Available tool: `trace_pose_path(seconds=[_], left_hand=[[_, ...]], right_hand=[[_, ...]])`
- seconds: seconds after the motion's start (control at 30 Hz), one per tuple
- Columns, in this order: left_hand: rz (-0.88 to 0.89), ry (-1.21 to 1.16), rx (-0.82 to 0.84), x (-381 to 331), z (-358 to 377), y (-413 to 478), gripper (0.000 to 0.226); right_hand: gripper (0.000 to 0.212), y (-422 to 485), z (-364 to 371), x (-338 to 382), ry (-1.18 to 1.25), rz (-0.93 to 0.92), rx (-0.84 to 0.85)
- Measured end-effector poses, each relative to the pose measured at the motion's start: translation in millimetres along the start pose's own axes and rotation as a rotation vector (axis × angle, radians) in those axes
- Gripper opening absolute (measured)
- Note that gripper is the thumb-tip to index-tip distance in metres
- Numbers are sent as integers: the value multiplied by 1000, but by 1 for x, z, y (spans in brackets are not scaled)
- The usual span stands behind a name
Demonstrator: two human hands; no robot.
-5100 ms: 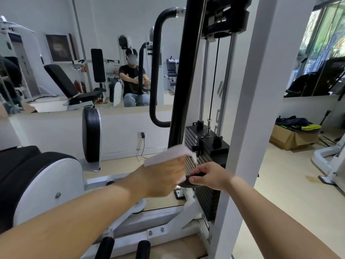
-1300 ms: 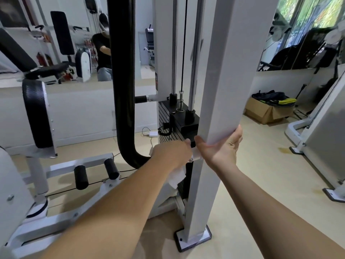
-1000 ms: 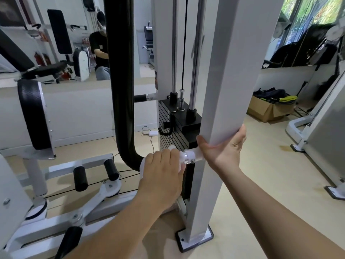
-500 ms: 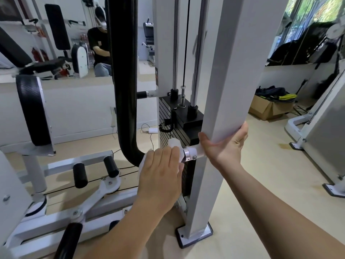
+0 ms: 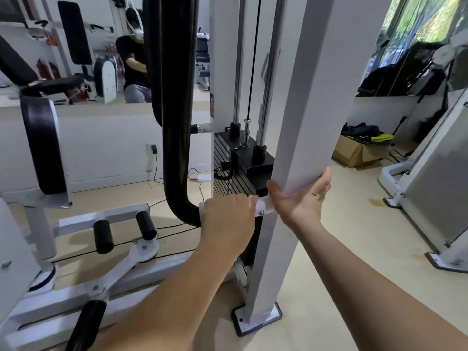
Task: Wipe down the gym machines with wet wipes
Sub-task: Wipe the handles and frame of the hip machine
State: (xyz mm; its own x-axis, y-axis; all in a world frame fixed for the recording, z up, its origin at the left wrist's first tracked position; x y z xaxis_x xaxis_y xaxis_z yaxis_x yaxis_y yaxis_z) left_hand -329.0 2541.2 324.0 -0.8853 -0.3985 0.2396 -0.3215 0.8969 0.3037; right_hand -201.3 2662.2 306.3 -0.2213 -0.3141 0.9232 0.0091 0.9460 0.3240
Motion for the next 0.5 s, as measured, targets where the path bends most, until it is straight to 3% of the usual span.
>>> trace_pose_path(seconds=[0.13, 0.2, 0.27, 0.4, 0.5], left_hand=[[35, -291, -342, 19, -2, -53, 46], [5, -416, -363, 26, -3, -85, 50], [-230, -633, -43, 33, 14, -106, 55], [-1151, -1617, 406, 49, 83, -136, 50], [-1285, -2012, 560, 34, 95, -139, 51]], right_hand=[[127, 2, -1, -2, -12, -4, 0], [127, 1, 0, -2, -7, -1, 10], [127, -1, -3, 2, 6, 2, 3], [123, -12, -11, 10, 32, 54, -12], [97, -55, -18, 3, 43, 105, -50]])
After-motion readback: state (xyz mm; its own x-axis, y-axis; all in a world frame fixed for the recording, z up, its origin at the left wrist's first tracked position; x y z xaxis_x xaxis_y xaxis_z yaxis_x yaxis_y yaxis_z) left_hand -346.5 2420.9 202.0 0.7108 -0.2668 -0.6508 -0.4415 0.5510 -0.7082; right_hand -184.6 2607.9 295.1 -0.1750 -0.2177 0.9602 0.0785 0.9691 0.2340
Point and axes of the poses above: each hand's wrist, its own y-axis towards the middle knuckle, its own z-axis out of the palm, x = y × z, the point moved 6 cm from there along y, towards the middle knuckle, and after that the axes turned 9 degrees about y, right-handed, at the moved point
